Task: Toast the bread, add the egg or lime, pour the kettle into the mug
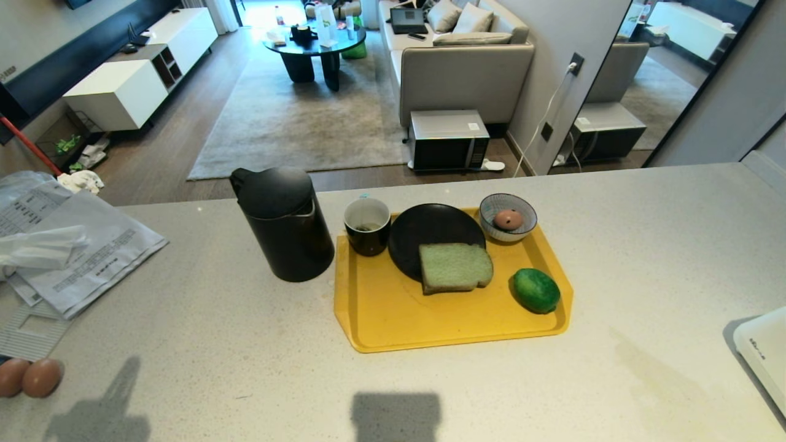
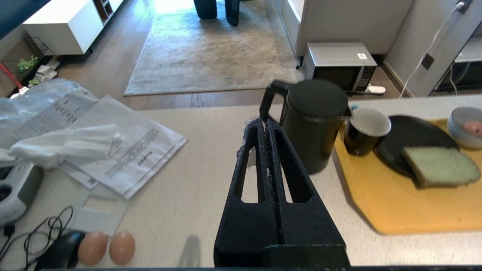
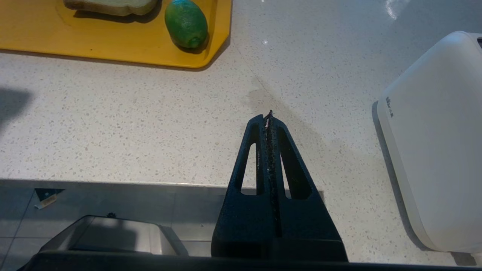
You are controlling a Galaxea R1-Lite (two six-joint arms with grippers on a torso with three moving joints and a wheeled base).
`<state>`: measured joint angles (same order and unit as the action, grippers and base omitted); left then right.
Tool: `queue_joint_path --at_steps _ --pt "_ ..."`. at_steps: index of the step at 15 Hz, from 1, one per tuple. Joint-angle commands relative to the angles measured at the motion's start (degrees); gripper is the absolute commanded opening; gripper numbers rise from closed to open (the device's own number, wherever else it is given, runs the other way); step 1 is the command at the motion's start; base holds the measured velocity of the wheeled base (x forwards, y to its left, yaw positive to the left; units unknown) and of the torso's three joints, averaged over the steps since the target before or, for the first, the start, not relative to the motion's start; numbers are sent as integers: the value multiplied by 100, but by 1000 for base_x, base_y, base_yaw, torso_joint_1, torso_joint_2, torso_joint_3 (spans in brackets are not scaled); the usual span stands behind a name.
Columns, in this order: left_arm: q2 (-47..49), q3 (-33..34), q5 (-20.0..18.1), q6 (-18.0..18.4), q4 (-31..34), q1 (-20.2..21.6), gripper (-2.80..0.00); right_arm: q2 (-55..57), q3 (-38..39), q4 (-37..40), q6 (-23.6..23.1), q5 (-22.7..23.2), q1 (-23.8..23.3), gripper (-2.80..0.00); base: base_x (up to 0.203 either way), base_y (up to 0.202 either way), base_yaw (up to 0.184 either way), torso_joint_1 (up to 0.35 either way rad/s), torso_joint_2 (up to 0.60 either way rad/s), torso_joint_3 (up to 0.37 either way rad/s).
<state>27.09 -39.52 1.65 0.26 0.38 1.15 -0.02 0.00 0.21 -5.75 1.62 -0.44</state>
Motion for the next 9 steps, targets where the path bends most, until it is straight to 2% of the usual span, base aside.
queue_joint_path --at_steps 1,5,9 --pt "-845 619 -3 38 4 -1 -280 2 9 -3 -5 5 0 -280 0 0 0 0 0 0" --pt "-1985 1860 -6 309 41 -37 -280 2 0 -3 -5 5 0 -280 0 0 0 0 0 0" --pt "-2695 2749 -78 627 0 -94 -280 2 0 -3 -5 5 0 -280 0 0 0 0 0 0"
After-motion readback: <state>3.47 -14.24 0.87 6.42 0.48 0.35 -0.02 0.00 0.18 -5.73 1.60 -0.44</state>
